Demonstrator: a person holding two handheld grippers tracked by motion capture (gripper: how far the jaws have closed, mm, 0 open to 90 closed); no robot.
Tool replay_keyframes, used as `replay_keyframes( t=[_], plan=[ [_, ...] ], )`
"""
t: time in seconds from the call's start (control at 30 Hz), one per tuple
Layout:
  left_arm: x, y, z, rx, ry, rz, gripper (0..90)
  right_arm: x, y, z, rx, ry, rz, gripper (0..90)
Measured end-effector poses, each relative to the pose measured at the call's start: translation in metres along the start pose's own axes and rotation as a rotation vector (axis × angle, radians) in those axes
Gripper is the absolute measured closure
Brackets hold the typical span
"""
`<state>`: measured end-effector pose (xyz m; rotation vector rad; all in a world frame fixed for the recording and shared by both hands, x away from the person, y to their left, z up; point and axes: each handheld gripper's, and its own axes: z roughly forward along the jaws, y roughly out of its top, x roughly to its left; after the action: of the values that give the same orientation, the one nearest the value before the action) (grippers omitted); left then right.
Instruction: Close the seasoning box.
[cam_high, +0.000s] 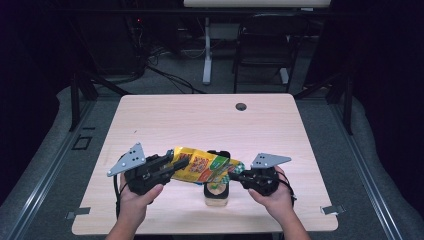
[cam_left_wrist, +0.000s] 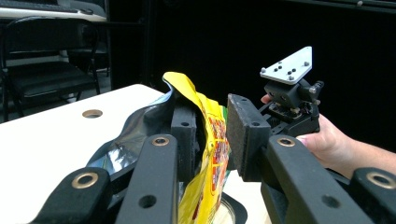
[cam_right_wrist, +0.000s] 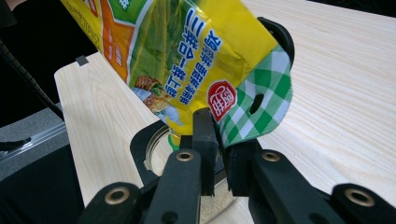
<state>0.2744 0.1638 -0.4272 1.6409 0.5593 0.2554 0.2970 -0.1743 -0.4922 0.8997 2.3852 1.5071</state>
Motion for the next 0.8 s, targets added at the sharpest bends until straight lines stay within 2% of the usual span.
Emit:
replay_keyframes(
  t=[0.8],
  plan=[
    [-0.0007, 0.0001, 0.0016, -0.008, 0.003, 0.005, 77.2, -0.0004, 0.0000, -0.0008, 0.004, 0.001, 0.007, 84.9]
  ],
)
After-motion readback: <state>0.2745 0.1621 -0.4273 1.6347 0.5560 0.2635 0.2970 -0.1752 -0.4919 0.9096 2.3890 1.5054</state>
